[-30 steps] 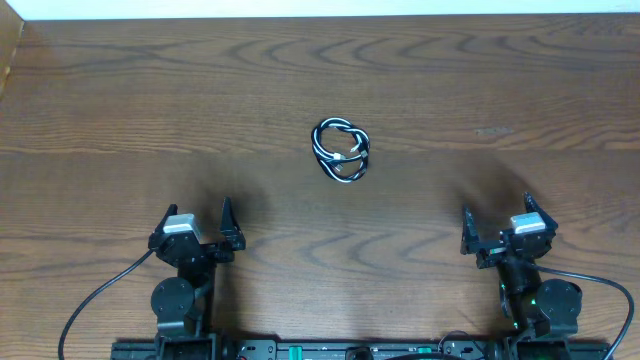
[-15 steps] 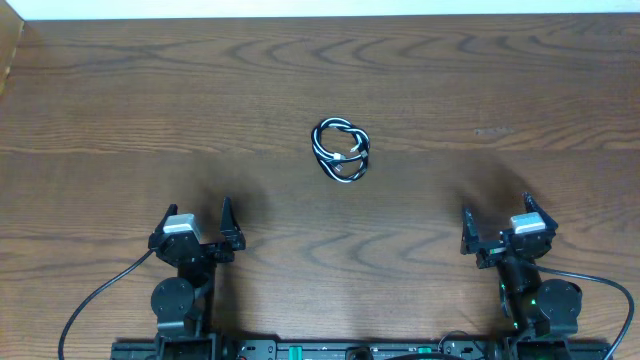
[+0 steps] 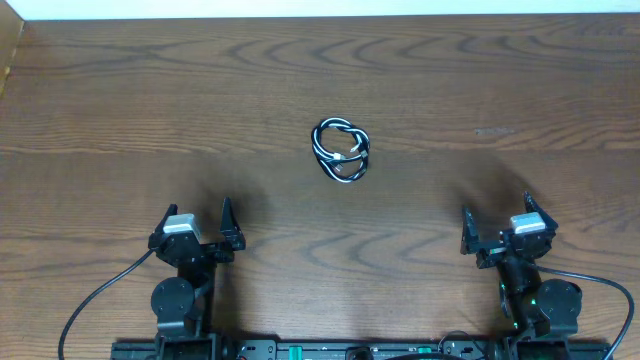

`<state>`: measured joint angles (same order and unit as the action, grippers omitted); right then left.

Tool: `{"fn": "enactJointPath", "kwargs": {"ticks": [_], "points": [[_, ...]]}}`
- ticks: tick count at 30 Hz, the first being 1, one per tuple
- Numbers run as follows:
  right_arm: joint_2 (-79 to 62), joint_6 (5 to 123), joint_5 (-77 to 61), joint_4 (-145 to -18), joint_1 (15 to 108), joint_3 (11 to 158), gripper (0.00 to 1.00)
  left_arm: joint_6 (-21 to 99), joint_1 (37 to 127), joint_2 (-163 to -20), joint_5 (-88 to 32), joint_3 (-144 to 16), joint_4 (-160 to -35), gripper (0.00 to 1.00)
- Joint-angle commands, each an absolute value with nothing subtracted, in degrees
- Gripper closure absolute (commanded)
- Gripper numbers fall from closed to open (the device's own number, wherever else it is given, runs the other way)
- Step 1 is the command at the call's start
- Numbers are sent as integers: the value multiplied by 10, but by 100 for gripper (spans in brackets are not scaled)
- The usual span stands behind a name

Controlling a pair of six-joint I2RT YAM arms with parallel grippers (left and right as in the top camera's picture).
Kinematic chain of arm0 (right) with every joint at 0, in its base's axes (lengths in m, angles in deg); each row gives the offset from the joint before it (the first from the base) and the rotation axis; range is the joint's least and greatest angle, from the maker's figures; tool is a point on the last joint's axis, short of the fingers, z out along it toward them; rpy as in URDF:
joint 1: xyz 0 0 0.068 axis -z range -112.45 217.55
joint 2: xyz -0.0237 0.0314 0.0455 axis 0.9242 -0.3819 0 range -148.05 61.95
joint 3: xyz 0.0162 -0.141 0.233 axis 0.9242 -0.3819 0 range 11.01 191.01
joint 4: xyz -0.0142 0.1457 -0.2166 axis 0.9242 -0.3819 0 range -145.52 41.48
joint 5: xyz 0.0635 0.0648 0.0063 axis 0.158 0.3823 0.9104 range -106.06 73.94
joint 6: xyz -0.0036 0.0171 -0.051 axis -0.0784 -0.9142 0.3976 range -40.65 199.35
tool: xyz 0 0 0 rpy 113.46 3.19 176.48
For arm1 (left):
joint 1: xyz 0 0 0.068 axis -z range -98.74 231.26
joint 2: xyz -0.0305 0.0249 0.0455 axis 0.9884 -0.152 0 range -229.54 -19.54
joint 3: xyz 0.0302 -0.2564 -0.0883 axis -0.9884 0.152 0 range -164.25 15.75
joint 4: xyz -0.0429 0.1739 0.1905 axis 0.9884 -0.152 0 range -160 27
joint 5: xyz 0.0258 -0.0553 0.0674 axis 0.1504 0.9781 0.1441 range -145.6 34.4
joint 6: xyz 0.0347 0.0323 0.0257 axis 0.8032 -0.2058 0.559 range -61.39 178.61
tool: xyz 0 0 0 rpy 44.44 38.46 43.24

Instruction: Untangle cables

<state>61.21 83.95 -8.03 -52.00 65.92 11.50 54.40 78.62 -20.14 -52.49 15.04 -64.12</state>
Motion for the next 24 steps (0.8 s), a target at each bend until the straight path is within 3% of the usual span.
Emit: {"fn": "enactJointPath", "kwargs": {"ticks": [1, 11, 24], "points": [[615, 833, -73, -508, 657, 113, 1, 552, 783, -198, -521, 155, -668, 4], [615, 837, -67, -505, 657, 117, 1, 569, 783, -204, -521, 147, -629, 4], [581, 836, -67, -521, 657, 206, 1, 569, 783, -363, -517, 27, -630, 4]]}}
